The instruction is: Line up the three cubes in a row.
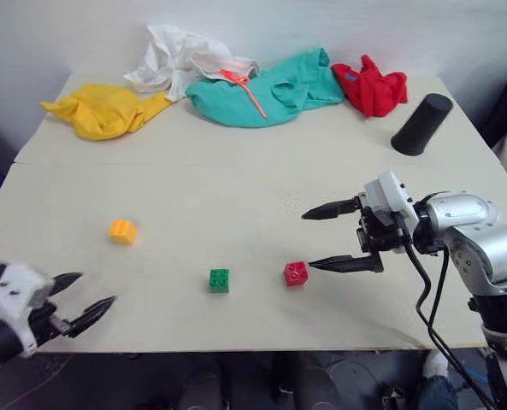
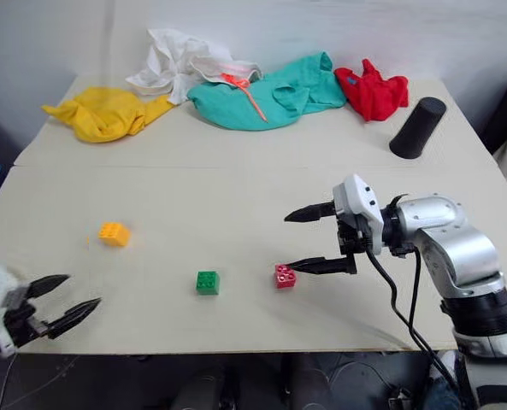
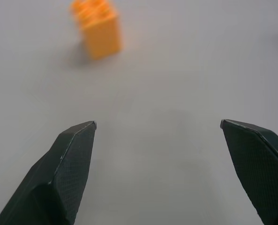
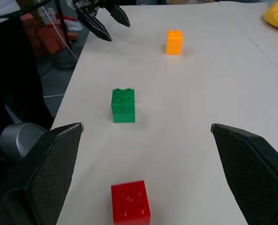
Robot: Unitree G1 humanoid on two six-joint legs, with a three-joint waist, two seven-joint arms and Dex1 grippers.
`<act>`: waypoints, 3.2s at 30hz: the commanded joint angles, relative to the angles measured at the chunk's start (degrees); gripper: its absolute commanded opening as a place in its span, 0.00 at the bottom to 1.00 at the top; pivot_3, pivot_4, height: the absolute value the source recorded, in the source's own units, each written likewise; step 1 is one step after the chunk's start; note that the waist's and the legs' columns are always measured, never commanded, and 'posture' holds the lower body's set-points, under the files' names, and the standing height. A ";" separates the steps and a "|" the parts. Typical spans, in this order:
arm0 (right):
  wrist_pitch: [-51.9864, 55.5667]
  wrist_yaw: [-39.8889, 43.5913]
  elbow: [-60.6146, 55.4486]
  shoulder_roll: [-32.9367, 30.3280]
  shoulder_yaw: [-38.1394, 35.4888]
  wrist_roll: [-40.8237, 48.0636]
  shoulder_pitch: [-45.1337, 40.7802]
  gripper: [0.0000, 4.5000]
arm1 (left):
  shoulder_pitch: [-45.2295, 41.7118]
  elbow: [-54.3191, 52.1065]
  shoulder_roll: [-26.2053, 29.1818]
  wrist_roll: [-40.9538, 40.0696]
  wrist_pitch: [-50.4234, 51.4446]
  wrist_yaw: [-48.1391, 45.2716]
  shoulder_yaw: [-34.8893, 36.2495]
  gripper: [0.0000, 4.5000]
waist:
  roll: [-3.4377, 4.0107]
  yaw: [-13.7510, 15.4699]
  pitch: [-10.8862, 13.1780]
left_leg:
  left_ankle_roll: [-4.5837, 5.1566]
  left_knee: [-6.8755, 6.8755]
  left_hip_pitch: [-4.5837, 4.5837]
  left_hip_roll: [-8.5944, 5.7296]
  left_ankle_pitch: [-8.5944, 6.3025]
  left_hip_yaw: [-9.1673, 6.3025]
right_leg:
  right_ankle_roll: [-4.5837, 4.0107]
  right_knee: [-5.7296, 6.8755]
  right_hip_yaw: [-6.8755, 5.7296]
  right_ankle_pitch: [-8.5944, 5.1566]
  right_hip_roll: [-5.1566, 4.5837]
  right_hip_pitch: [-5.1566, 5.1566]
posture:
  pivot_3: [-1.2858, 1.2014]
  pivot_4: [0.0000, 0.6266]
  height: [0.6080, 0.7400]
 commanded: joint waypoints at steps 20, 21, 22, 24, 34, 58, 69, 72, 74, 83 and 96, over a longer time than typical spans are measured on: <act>2.62 0.98 -3.90 1.15 -0.89 1.97 -0.13 1.00 | -30.81 10.67 1.94 3.46 8.17 23.63 -21.30 0.99 | -0.08 0.27 -0.05 | 0.01 -0.04 -0.04 -0.09 0.03 -0.08 | 0.01 0.26 -0.14 0.01 -0.08 0.05 | 0.52 0.24 1.00; 2.75 0.41 -4.46 1.25 -1.15 2.15 0.20 1.00 | -31.86 11.95 2.06 3.73 7.76 23.53 -22.10 0.99 | -0.07 0.24 -0.05 | 0.01 -0.04 -0.04 -0.09 0.03 -0.07 | 0.01 0.25 -0.13 0.01 -0.07 0.05 | 0.52 0.24 1.00; 2.72 -0.08 -4.90 1.32 -1.31 2.18 0.51 1.00 | -32.75 13.03 2.12 3.97 7.38 23.48 -22.77 0.99 | -0.08 0.24 -0.05 | 0.01 -0.04 -0.04 -0.09 0.03 -0.06 | 0.01 0.25 -0.13 0.01 -0.07 0.05 | 0.52 0.24 1.00; 2.43 -0.82 -5.49 1.41 -1.39 2.01 0.91 1.00 | -34.06 14.78 2.21 4.39 6.80 23.38 -23.75 0.99 | -0.08 0.27 -0.05 | 0.00 -0.04 -0.04 -0.09 0.03 -0.06 | 0.01 0.25 -0.13 0.01 -0.06 0.04 | 0.52 0.24 1.00; 2.48 -3.09 -7.80 0.86 -1.86 2.15 3.38 1.00 | -36.26 17.41 3.01 4.42 5.87 21.95 -25.75 0.60 | -0.08 0.24 -0.05 | -0.02 -0.04 -0.05 -0.08 0.04 -0.06 | 0.02 0.25 -0.13 0.01 -0.06 0.03 | 0.52 0.24 1.00; 1.61 -2.69 -9.81 -4.49 -4.79 1.33 9.38 1.00 | -34.89 24.69 26.92 2.51 -24.21 -31.92 -40.93 0.34 | 0.01 0.25 -0.01 | -0.07 -0.06 -0.11 -0.06 0.02 0.06 | -0.02 0.00 -0.06 -0.01 0.00 -0.14 | 0.52 0.24 1.00; 4.49 -6.93 -15.52 -6.47 -9.59 3.57 16.07 1.00 | -46.64 39.00 22.84 5.51 -36.17 -39.89 -47.22 0.34 | 0.00 0.28 -0.01 | -0.04 -0.05 -0.18 -0.04 0.02 0.19 | 0.00 0.31 -0.02 0.00 0.20 -0.22 | 0.52 0.24 1.00; 4.60 -6.99 -15.71 -7.08 -9.91 3.53 16.99 1.00 | -47.33 39.44 22.37 5.55 -36.63 -40.84 -47.64 0.34 | 0.00 0.24 -0.01 | -0.04 -0.05 -0.16 -0.02 0.02 0.21 | 0.00 0.31 0.02 0.00 0.22 -0.22 | 0.52 0.24 1.00; 4.39 -6.79 -15.44 -7.49 -9.95 3.39 17.43 1.00 | -47.26 39.45 22.25 5.48 -37.17 -41.25 -47.75 0.34 | 0.00 0.29 -0.01 | -0.04 -0.05 -0.16 -0.03 0.02 0.21 | 0.00 0.31 0.03 0.00 0.21 -0.22 | 0.52 0.24 1.00; 4.40 -6.27 -14.96 -8.40 -9.69 3.56 17.33 1.00 | -45.28 39.64 21.93 5.08 -38.45 -40.81 -46.96 0.34 | 0.00 0.29 -0.01 | -0.03 -0.03 -0.17 -0.01 0.02 0.20 | 0.00 0.32 0.04 0.00 0.21 -0.22 | 0.52 0.24 1.00; 2.96 0.93 -8.97 -12.49 -7.89 1.56 13.55 1.00 | -41.29 39.31 24.75 4.33 -39.40 -40.54 -43.28 0.99 | 0.00 0.23 -0.01 | -0.02 -0.01 -0.16 -0.01 0.02 0.20 | 0.00 0.33 0.05 0.00 0.20 -0.22 | 0.52 0.24 1.00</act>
